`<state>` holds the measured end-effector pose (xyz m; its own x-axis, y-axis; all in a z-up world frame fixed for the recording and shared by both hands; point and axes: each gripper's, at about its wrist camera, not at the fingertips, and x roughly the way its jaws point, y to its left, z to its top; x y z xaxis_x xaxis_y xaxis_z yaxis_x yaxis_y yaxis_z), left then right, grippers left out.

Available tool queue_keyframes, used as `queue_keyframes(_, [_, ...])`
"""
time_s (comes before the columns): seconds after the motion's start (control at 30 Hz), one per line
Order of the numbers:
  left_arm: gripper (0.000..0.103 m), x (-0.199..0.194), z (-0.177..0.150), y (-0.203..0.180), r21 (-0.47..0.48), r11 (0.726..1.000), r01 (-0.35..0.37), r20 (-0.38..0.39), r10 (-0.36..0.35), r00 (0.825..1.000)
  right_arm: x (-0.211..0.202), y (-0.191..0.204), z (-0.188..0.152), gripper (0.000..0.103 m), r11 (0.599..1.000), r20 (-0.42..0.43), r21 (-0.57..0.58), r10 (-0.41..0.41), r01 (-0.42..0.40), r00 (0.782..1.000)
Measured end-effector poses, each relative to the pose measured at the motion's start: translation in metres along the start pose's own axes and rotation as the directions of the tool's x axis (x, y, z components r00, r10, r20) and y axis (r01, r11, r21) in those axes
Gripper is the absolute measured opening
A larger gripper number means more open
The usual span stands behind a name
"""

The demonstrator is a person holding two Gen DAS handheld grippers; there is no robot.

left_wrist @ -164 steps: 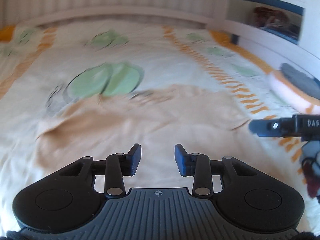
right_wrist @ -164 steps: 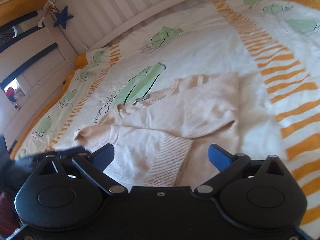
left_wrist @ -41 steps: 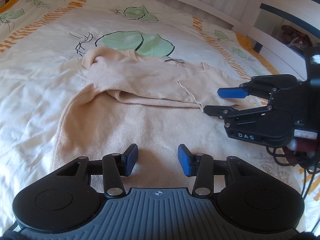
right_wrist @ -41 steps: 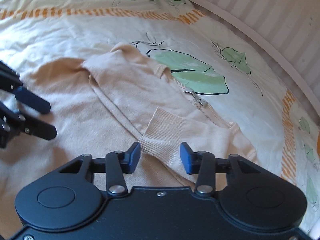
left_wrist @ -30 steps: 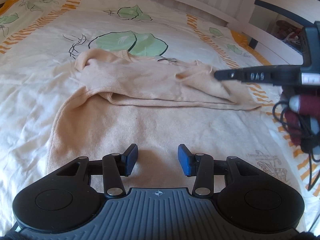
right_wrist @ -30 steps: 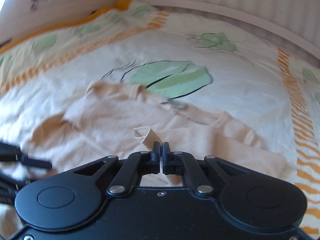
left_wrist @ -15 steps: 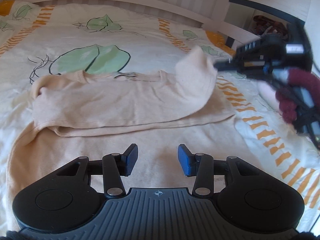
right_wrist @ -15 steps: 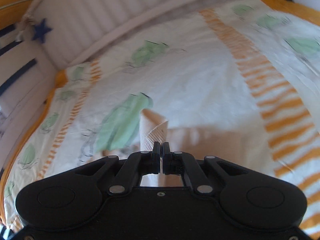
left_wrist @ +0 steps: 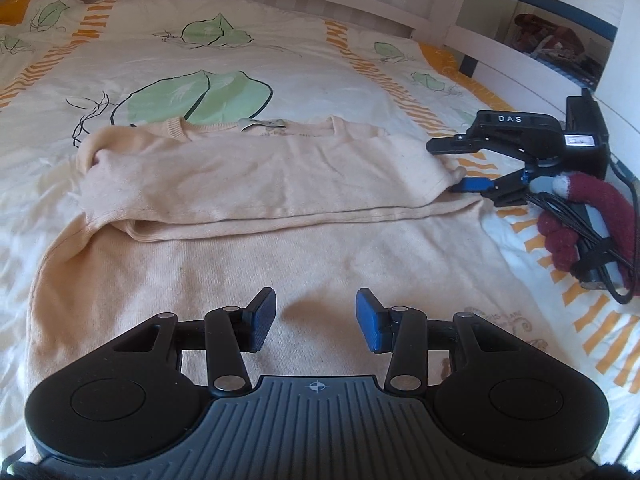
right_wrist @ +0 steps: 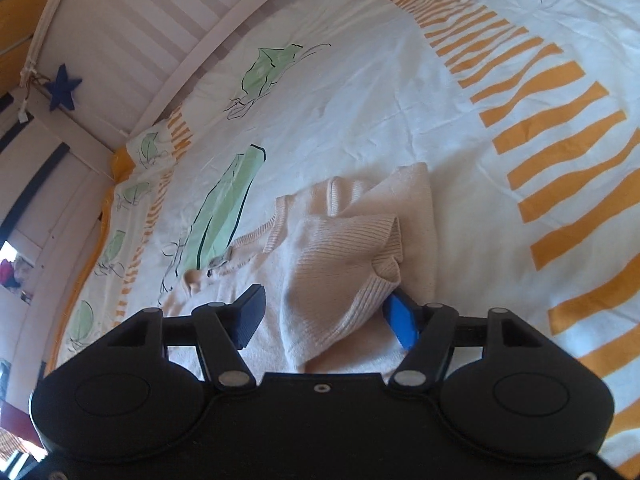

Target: Fold small clothes

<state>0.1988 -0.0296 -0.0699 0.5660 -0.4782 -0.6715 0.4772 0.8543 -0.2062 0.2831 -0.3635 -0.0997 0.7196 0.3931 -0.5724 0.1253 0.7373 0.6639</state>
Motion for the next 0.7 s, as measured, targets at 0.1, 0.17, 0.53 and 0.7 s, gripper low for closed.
queue_keyframes(0.1, [0.043, 0.001, 0.001, -0.004, 0.019, 1.000, 0.000, 0.006, 0.000, 1.000, 0.006, 0.003, 0.001, 0.014, 1.000, -0.021, 0.004, 0.009, -0.009, 1.000])
queue_keyframes(0.17, [0.043, 0.003, 0.003, -0.009, 0.043, 0.999, 0.005, 0.019, -0.006, 1.000, -0.001, 0.019, 0.005, 0.014, 0.999, 0.010, -0.029, 0.039, -0.039, 0.999])
queue_keyframes(0.53, [0.050, 0.051, 0.029, -0.033, 0.198, 0.977, -0.084, 0.091, 0.067, 0.994, -0.032, 0.128, 0.055, 0.014, 0.939, 0.056, -0.123, 0.329, -0.320, 0.943])
queue_keyframes(0.7, [0.050, 0.057, 0.038, 0.000, 0.110, 0.969, -0.222, 0.134, 0.206, 0.969, -0.031, 0.149, 0.053, 0.014, 0.924, 0.035, -0.174, 0.350, -0.339, 0.936])
